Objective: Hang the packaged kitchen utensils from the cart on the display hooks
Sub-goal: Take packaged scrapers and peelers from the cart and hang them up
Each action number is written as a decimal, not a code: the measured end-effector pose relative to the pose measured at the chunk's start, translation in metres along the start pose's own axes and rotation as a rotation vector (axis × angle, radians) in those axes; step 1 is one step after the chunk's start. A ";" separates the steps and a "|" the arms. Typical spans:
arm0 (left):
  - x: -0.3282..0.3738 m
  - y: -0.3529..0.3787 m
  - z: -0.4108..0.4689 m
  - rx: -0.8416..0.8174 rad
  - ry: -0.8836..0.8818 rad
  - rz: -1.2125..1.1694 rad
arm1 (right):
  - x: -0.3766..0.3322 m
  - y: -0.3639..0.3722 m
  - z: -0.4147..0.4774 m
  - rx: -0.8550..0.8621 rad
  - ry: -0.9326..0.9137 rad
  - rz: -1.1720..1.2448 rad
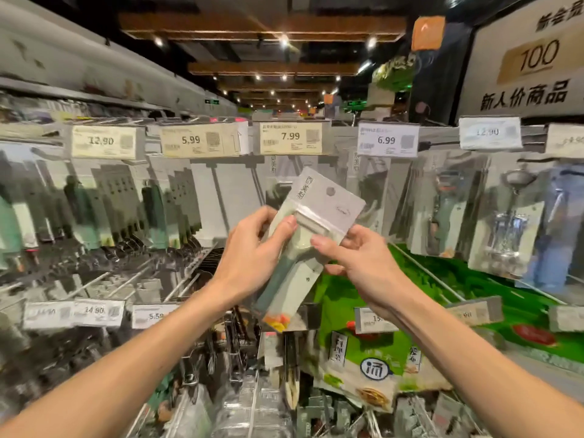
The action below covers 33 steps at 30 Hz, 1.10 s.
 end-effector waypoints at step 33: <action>0.042 -0.005 0.054 0.134 0.178 0.371 | -0.042 -0.002 0.073 0.097 -0.313 -0.309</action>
Point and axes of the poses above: each hand's wrist, its own z-axis towards the middle knuckle, its own y-axis out of the palm, x = y × z, the point moved 6 cm from there along z, towards the middle knuckle, and after that the axes turned 15 degrees about -z, right-handed, at the moved point
